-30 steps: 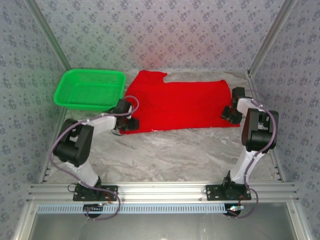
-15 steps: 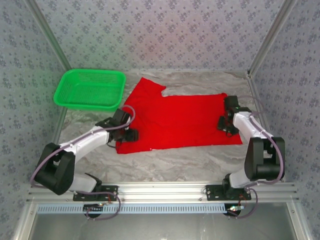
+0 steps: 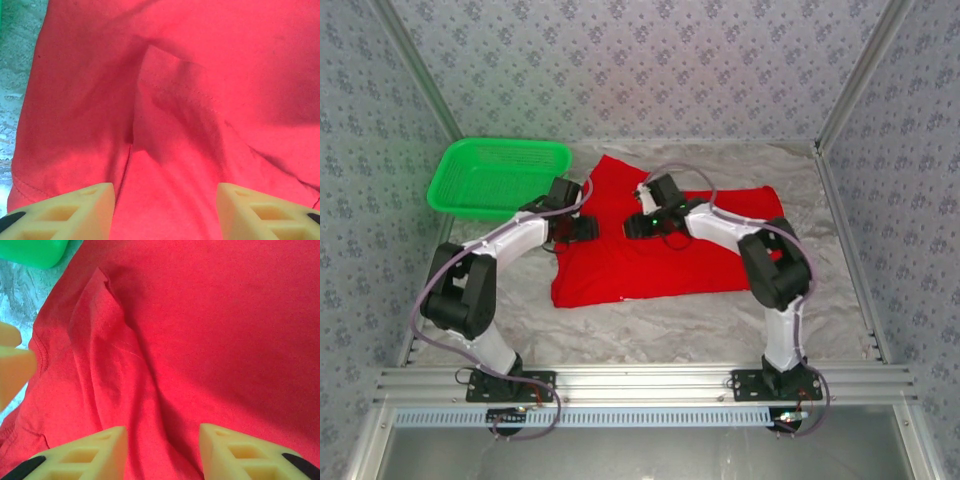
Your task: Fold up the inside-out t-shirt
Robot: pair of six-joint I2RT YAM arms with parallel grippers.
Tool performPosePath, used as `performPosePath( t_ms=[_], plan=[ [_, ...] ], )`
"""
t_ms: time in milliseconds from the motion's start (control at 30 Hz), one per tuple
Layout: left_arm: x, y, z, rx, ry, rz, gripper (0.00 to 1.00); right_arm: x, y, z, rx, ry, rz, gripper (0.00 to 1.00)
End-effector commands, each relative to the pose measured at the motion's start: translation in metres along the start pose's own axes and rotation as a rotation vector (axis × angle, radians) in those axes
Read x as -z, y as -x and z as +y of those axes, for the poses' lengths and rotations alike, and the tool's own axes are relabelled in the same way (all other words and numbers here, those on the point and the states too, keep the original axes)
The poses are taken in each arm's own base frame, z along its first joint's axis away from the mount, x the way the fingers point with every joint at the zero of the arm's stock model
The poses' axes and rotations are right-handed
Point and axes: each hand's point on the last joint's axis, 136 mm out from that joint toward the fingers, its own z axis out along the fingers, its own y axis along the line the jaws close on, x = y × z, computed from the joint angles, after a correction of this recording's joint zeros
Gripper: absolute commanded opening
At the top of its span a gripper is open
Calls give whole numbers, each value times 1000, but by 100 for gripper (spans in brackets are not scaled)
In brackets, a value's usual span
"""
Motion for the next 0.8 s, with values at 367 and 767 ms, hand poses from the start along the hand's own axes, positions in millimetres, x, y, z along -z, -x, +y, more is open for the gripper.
performPosePath(
  t_ms=[367,767],
  plan=[
    [-31,-50,31,-9,88,109,56,-54,-15,16,-56,81,93,36],
    [-45,-65,37,-2,96,136,55,-66,-29,30,-61,103,145,25]
  ],
)
